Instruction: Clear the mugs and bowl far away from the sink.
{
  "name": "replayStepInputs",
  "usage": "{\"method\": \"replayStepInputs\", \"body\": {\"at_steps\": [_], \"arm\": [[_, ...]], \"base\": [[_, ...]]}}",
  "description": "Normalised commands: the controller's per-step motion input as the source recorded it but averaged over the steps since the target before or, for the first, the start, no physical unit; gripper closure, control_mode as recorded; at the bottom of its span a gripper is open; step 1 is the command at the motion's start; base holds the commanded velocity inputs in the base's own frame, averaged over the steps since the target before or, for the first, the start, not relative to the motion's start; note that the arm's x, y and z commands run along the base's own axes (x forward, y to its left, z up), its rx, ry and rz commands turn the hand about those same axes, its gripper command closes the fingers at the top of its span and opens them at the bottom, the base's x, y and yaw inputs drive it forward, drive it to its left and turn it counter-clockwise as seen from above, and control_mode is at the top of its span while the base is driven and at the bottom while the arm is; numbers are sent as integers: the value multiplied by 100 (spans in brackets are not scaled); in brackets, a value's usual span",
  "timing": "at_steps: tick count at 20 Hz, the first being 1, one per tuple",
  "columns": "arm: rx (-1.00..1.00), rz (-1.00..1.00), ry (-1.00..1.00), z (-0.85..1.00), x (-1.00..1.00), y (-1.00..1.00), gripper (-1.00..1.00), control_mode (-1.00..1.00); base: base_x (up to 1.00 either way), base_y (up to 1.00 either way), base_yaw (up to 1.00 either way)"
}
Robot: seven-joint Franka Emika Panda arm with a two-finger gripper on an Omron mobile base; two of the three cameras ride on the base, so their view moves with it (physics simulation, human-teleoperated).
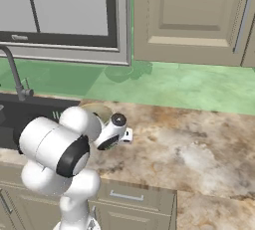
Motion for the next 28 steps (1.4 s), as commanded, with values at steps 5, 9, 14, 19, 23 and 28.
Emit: {"method": "replayStepInputs", "body": {"at_steps": [5, 9, 14, 19, 23, 28], "arm": [[14, 0, 0, -15, -28, -4, 100, -100], [14, -2, 0, 2, -46, -2, 100, -100], [6, -6, 1, 42, -64, 0, 100, -100], [0, -14, 28, 98, -39, 0, 100, -100], [0, -14, 47, 100, -13, 0, 100, -100], [0, -13, 53, 100, -16, 0, 100, -100]], "base": [[0, 0, 0], [0, 0, 0], [0, 0, 0], [0, 0, 0], [0, 0, 0], [0, 0, 0]]}}
